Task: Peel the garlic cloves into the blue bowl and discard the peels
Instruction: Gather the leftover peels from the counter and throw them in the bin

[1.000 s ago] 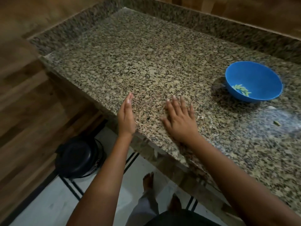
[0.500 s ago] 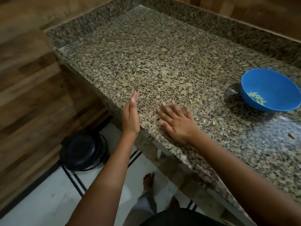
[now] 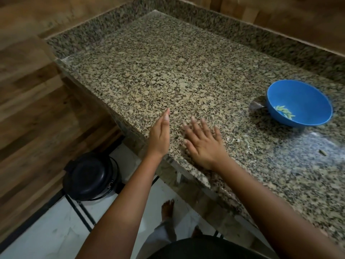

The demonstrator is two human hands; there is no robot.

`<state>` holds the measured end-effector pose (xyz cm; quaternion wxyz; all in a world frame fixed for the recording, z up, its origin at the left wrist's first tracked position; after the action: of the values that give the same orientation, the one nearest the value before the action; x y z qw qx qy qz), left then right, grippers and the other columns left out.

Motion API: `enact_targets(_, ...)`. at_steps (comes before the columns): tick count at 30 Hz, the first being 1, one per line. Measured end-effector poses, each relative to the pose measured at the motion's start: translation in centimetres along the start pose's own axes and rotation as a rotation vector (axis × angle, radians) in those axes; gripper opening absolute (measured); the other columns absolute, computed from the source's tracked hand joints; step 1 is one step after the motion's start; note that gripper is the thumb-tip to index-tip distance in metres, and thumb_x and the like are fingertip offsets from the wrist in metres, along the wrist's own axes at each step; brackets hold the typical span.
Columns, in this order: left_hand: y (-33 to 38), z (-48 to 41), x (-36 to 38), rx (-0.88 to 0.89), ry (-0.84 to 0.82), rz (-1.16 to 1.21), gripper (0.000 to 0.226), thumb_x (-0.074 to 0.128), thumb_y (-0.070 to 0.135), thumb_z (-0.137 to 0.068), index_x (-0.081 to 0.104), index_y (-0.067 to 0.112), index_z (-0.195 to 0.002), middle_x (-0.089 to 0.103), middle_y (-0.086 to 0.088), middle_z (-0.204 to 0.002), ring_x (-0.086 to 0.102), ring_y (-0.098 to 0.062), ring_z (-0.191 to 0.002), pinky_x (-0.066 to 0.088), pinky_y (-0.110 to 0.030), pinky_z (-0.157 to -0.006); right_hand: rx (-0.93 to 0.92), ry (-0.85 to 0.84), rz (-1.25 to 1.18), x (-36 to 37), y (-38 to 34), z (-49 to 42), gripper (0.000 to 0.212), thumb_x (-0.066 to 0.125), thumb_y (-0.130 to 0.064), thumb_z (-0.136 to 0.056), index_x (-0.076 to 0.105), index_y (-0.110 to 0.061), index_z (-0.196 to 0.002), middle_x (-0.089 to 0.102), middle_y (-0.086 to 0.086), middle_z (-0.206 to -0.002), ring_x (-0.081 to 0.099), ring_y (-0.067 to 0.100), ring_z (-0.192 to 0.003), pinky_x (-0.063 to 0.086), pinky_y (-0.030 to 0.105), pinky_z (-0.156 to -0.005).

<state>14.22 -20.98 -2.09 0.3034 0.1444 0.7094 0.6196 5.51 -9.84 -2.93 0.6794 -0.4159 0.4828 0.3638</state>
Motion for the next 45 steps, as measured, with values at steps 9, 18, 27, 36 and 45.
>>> enact_targets(9, 0.7, -0.6, 1.9, -0.001, -0.050, -0.097, 0.060, 0.019, 0.047, -0.093, 0.037, 0.017, -0.142, 0.043, -0.002, -0.145, 0.038, -0.001, -0.122, 0.032, -0.022, -0.102, 0.189, 0.041, 0.066, 0.0, 3.9, 0.1, 0.063, -0.001, -0.059, -0.094, -0.019, -0.026, -0.144, -0.024, -0.004, -0.152, -0.028, 0.019, -0.138, -0.019, 0.048, -0.111)
enact_targets(18, 0.9, -1.3, 4.0, 0.013, -0.107, -0.224, 0.050, 0.022, 0.039, -0.102, 0.033, 0.016, -0.144, 0.037, -0.003, -0.148, 0.036, -0.018, -0.135, 0.030, -0.028, -0.106, 0.280, 0.058, 0.125, -0.4, 4.3, 0.3, 0.072, -0.003, -0.062, -0.092, -0.016, -0.015, -0.145, -0.017, 0.003, -0.154, -0.024, 0.021, -0.140, -0.023, 0.044, -0.108)
enact_targets(27, 1.8, -0.7, 10.5, 0.096, -0.361, -0.432, 0.058, 0.014, 0.052, -0.098, 0.024, 0.022, -0.147, 0.029, 0.000, -0.153, 0.022, -0.020, -0.142, 0.020, -0.046, -0.116, 0.664, 0.137, -0.098, 0.1, 9.8, 8.8, 0.106, 0.016, -0.078, -0.082, -0.024, -0.001, -0.142, -0.027, 0.017, -0.151, -0.025, 0.027, -0.140, -0.014, 0.038, -0.115)
enact_targets(36, 2.0, -1.0, 11.1, 0.078, -0.329, -0.266, 0.058, 0.017, 0.051, -0.097, 0.032, 0.020, -0.145, 0.040, -0.001, -0.147, 0.041, -0.019, -0.132, 0.037, -0.036, -0.106, 0.464, 0.236, -0.295, -1.3, 9.2, 3.5, 0.096, 0.035, -0.067, -0.087, -0.015, -0.012, -0.148, -0.012, 0.010, -0.157, -0.005, 0.023, -0.145, 0.005, 0.040, -0.118)
enact_targets(45, 2.3, -0.7, 11.7, -0.383, -0.016, 0.537, 0.056, 0.016, 0.040, -0.103, 0.041, 0.005, -0.137, 0.046, -0.014, -0.141, 0.045, -0.023, -0.129, 0.037, -0.029, -0.106, 0.276, 0.263, -0.170, -3.3, 7.7, 5.4, 0.035, 0.048, -0.010, -0.094, 0.057, -0.011, -0.127, 0.051, 0.008, -0.134, 0.041, 0.022, -0.122, 0.030, 0.026, -0.103)
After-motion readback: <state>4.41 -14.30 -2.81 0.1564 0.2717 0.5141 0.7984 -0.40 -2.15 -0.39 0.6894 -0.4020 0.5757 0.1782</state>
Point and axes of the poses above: each hand's wrist, its own z-axis away from the middle knuckle, its own x-axis out of the palm, y = z × x, the point moved 6 cm from there along -z, towards the middle knuckle
